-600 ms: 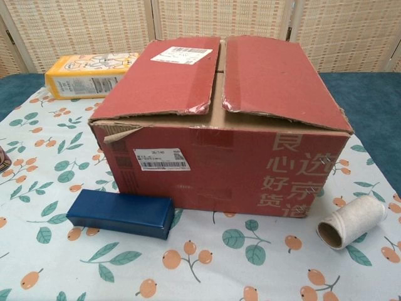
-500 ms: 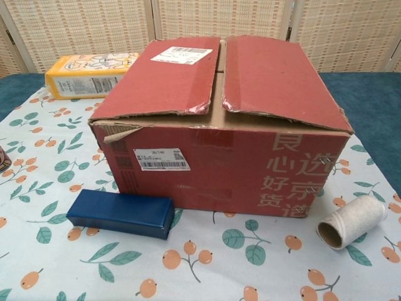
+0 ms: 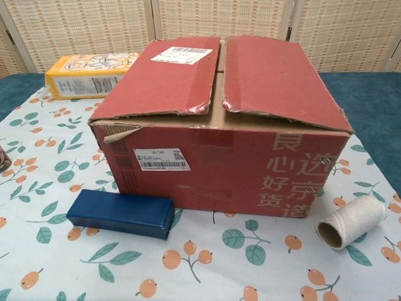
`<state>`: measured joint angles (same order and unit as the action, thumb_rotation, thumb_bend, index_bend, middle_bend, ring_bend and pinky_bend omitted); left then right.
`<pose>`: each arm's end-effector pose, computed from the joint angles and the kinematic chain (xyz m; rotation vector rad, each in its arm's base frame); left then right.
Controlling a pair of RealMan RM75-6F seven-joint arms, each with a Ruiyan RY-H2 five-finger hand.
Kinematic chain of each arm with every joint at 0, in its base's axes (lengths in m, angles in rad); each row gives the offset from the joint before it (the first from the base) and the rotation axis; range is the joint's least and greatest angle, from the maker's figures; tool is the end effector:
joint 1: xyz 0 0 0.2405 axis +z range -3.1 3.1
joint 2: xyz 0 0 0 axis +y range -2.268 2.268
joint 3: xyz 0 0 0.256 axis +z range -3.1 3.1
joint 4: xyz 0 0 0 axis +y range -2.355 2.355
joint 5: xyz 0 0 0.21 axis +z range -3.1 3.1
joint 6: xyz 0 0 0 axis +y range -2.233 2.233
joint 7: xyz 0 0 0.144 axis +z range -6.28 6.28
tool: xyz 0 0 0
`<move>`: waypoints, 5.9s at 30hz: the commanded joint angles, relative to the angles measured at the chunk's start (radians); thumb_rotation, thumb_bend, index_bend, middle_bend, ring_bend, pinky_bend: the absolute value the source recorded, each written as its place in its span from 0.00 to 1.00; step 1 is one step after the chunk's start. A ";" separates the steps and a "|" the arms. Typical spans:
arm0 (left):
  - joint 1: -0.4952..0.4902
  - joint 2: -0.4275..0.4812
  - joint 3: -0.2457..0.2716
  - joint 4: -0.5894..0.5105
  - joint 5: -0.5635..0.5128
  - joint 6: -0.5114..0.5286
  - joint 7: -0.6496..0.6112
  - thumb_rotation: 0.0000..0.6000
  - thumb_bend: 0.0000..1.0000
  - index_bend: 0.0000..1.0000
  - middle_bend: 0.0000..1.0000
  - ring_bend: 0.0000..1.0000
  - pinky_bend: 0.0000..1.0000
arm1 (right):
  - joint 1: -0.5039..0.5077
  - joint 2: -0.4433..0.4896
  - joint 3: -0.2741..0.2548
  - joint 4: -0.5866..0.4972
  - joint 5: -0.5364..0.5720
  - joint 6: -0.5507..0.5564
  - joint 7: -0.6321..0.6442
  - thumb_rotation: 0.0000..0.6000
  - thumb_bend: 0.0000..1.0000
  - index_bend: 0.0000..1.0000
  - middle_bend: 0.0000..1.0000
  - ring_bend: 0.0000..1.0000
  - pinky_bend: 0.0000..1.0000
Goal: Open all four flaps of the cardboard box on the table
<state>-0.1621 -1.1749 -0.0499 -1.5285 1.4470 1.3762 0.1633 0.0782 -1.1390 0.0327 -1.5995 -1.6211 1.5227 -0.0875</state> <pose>-0.3210 0.2064 0.1380 -1.4974 -0.8084 -0.7301 -0.2962 -0.1743 0.1496 1.4949 -0.7779 0.9182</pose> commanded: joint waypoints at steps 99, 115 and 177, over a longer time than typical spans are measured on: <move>0.011 0.047 -0.014 0.021 -0.020 0.024 -0.155 1.00 0.38 0.00 0.00 0.00 0.00 | 0.508 -0.384 0.177 -0.181 0.034 -0.264 -0.386 1.00 0.45 0.00 0.00 0.00 0.00; 0.009 0.026 -0.024 0.034 -0.033 0.033 -0.103 1.00 0.38 0.00 0.00 0.00 0.00 | 0.218 -0.135 0.042 -0.295 -0.121 0.120 -0.328 1.00 0.45 0.00 0.00 0.00 0.00; -0.662 -0.151 -0.216 -0.594 -0.519 -0.288 0.805 1.00 0.35 0.00 0.04 0.02 0.00 | -0.082 -0.052 0.010 0.131 -0.035 0.251 0.365 1.00 0.45 0.00 0.00 0.00 0.00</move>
<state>-0.7872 -1.2904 -0.2669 -2.1324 0.9673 1.0743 0.9320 0.0019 -1.1921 0.0524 -1.4636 -1.6470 1.7657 0.2802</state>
